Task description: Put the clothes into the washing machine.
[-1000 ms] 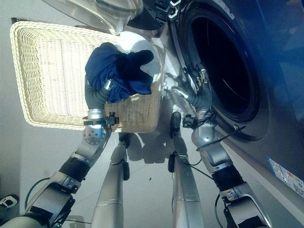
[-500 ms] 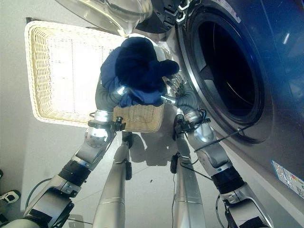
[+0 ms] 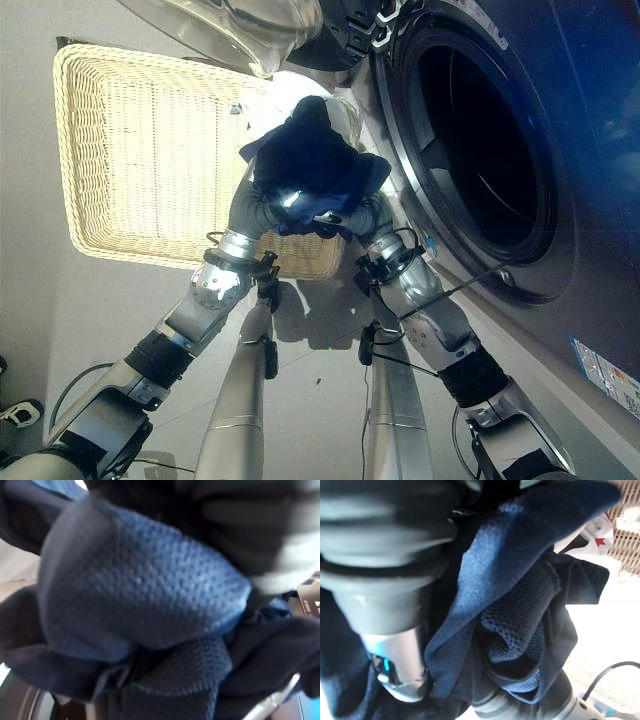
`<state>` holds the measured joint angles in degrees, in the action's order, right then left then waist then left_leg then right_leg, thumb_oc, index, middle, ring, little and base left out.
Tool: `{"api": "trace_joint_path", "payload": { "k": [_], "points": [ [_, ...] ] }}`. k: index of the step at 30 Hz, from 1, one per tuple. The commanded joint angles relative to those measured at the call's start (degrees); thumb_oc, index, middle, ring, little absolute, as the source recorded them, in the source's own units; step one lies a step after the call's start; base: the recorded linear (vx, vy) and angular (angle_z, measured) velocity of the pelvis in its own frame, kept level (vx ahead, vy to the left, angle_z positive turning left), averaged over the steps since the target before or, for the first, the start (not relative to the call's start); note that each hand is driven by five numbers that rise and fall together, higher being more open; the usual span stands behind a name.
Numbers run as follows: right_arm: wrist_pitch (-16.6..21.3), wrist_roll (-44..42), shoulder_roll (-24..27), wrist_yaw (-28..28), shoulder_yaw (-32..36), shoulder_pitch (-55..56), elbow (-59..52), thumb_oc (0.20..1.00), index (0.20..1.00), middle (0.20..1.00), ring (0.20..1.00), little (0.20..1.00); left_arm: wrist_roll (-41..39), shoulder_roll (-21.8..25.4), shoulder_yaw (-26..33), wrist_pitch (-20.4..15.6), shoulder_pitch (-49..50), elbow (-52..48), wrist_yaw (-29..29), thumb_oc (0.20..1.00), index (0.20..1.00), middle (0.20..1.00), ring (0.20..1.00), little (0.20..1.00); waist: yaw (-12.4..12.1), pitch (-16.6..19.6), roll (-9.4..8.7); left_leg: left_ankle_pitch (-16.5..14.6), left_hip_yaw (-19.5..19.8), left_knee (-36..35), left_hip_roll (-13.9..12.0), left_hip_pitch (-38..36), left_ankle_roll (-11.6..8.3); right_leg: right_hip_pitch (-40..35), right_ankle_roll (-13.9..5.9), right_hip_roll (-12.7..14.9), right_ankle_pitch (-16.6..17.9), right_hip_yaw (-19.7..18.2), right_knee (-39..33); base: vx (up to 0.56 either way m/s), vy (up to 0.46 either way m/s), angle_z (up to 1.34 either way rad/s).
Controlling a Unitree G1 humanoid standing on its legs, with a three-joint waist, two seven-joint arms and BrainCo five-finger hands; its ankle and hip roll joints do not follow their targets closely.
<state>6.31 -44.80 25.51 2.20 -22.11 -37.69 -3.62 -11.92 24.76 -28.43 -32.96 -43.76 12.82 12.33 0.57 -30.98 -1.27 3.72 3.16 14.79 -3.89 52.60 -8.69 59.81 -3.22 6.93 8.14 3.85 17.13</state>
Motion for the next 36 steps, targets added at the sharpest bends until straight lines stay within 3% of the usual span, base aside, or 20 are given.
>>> {"api": "trace_joint_path", "payload": {
  "k": [1, 2, 12, 16, 18, 19, 23, 25, 29, 36],
  "points": [
    [0.3, -1.3, -1.2, 2.5, -2.3, -1.0, -7.4, 0.702, 0.702, 0.702, 0.702, 0.702, 3.1, -1.6, -1.9, -2.8, -1.6, -7.7, -1.7, 0.200, 0.200, 0.200, 0.200, 0.200, -0.1, 1.2, 0.88, 2.4, -2.8, -2.2, 8.4, -0.5, 6.58, -2.8, -4.23, -4.4, 0.2, 7.0, 0.1, 0.00, 0.000, 0.00],
    [0.3, -1.4, -1.0, 2.6, -2.6, -1.4, -7.3, 0.200, 0.200, 0.200, 0.200, 0.200, 2.9, -1.7, -2.2, -3.0, -1.8, -8.0, -1.7, 0.200, 0.200, 0.200, 0.200, 0.200, -0.1, 1.2, 0.86, 2.5, -2.8, -2.1, 8.4, -0.4, 6.58, -2.9, -4.20, -4.4, 0.3, 7.0, 0.0, 0.00, 0.000, 0.00],
    [1.2, -2.0, -1.3, 1.5, -2.5, -1.5, -7.0, 0.200, 0.200, 0.200, 0.200, 0.200, 5.3, -2.2, -2.8, -2.7, -2.2, -9.0, -0.5, 0.200, 0.200, 0.200, 0.200, 0.200, -0.1, 1.2, 0.79, 2.7, -2.8, -2.0, 8.5, -0.3, 6.59, -2.8, -4.18, -4.4, 0.5, 7.1, -0.1, 0.00, 0.000, 0.00],
    [1.8, -2.5, -1.5, 1.3, -2.3, -1.2, -6.9, 0.200, 0.200, 0.200, 0.200, 0.200, 7.5, -2.2, -2.7, -2.6, -2.3, -9.5, 2.6, 0.200, 0.200, 0.200, 0.200, 0.200, -0.1, 1.2, 0.97, 2.8, -2.7, -2.0, 8.5, -0.1, 6.55, -2.7, -4.20, -4.3, 0.6, 7.1, -0.2, 0.00, 0.000, 0.00],
    [2.0, -2.2, -1.7, 1.0, -2.4, -1.1, -6.9, 0.200, 0.200, 0.200, 0.200, 0.200, 8.6, -2.3, -2.6, -2.1, -2.1, -9.6, 4.1, 0.564, 0.564, 0.564, 0.564, 0.564, -0.1, 1.2, 1.04, 2.9, -2.7, -2.0, 8.6, 0.0, 6.54, -2.6, -4.20, -4.3, 0.6, 7.1, -0.2, 0.00, 0.000, 0.00],
    [2.1, -2.3, -1.7, 0.9, -2.4, -1.1, -7.0, 0.200, 0.200, 0.200, 0.200, 0.200, 9.2, -2.4, -2.5, -2.0, -2.0, -9.6, 4.8, 1.000, 1.000, 1.000, 1.000, 1.000, -0.1, 1.2, 1.05, 2.9, -2.6, -2.0, 8.6, -0.1, 6.53, -2.6, -4.20, -4.3, 0.6, 7.1, -0.2, 0.00, 0.000, 0.00],
    [2.9, -2.6, -1.8, 0.2, -2.2, -0.9, -6.7, 0.200, 0.200, 0.200, 0.200, 0.200, 13.1, -2.1, -2.3, 0.4, -1.8, -9.2, 11.6, 1.000, 1.000, 1.000, 1.000, 1.000, -0.2, 1.2, 1.06, 3.0, -2.6, -2.1, 8.6, -0.1, 6.56, -2.7, -4.17, -4.4, 0.7, 7.0, -0.2, 0.00, 0.000, 0.00],
    [3.6, -3.3, -1.9, -0.1, -1.4, -0.6, -6.2, 0.200, 0.200, 0.200, 0.200, 0.200, 14.5, -1.9, -1.1, 1.7, -1.3, -8.0, 18.3, 1.000, 1.000, 1.000, 1.000, 1.000, -0.3, 1.2, 1.13, 3.0, -2.5, -1.8, 8.5, 0.1, 6.51, -2.6, -4.21, -4.2, 0.5, 7.1, 0.0, 0.00, 0.000, 0.00],
    [4.5, -3.6, -2.2, -0.6, -0.7, -0.3, -6.1, 0.200, 0.200, 0.200, 0.200, 0.200, 15.8, -1.8, 0.4, 2.4, -0.3, -7.4, 22.2, 1.000, 1.000, 1.000, 1.000, 1.000, -0.6, 1.2, 1.24, 3.0, -2.3, -1.6, 8.6, 0.3, 6.47, -2.4, -4.24, -4.0, 0.4, 7.3, 0.2, 0.00, 0.000, 0.00],
    [7.4, -4.0, -2.5, -2.0, 1.3, 0.6, -5.9, 0.200, 0.200, 0.200, 0.200, 0.200, 19.8, -1.1, 3.4, 6.8, 1.2, -5.3, 31.9, 1.000, 1.000, 1.000, 1.000, 1.000, -0.9, 1.2, 1.46, 3.1, -2.0, -1.4, 8.6, 0.6, 6.35, -2.2, -4.25, -3.8, 0.1, 7.4, 0.7, 0.00, 0.000, 0.01]
  ]
}}
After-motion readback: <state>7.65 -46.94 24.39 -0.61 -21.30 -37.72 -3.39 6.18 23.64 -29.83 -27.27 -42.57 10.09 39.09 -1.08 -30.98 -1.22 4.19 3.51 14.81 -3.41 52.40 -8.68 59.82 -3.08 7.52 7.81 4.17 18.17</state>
